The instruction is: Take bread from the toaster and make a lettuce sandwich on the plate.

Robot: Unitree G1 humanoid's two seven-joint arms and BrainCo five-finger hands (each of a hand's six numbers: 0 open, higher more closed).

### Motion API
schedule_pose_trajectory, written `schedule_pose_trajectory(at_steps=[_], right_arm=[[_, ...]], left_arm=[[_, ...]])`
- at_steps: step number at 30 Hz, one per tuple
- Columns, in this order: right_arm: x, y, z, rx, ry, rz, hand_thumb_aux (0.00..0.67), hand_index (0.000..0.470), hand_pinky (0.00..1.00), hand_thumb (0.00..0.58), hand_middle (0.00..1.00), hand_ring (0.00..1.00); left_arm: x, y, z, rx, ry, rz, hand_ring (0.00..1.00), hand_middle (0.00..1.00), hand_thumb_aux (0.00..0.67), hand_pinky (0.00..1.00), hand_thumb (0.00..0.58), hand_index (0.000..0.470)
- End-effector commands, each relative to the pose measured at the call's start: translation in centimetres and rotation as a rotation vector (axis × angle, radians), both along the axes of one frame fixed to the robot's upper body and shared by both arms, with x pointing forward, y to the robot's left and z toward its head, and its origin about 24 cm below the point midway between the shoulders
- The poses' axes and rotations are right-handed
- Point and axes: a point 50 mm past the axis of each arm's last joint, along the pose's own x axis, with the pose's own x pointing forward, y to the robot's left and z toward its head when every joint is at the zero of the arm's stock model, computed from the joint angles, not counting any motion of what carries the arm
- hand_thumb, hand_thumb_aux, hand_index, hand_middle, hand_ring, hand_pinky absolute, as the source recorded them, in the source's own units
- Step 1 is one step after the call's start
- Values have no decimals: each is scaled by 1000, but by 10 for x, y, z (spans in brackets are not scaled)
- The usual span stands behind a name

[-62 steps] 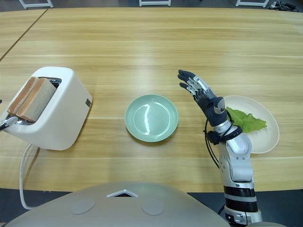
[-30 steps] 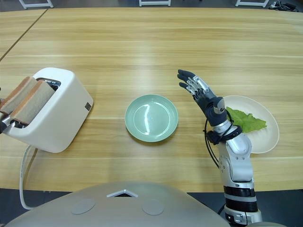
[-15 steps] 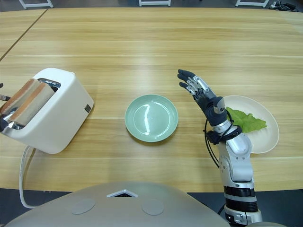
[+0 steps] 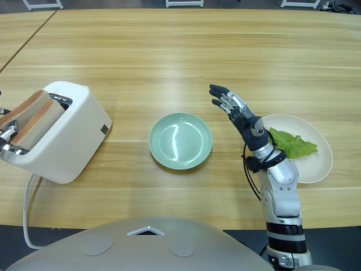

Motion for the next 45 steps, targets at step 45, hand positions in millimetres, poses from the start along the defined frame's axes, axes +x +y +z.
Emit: schedule_pose_trajectory(at_steps=[45], right_arm=[[39,-1,20,11,-134,-37,0,0,0,0,0,0]], left_arm=[[75,-278,-124,320,103,-902,0,0,623,0,577,437]])
